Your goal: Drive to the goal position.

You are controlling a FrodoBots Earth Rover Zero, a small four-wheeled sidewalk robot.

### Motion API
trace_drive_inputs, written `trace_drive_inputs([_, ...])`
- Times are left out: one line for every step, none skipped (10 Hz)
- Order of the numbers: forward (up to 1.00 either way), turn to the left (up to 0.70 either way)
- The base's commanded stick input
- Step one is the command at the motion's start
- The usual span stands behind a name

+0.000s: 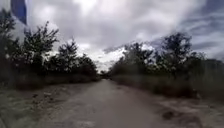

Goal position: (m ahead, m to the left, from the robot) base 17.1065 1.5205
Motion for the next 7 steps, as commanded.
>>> trace_drive_inputs([0.45,0.00])
trace_drive_inputs([0.45,0.00])
trace_drive_inputs([0.45,0.00])
trace_drive_inputs([0.45,0.00])
trace_drive_inputs([0.45,0.00])
trace_drive_inputs([0.45,0.00])
trace_drive_inputs([0.45,0.00])
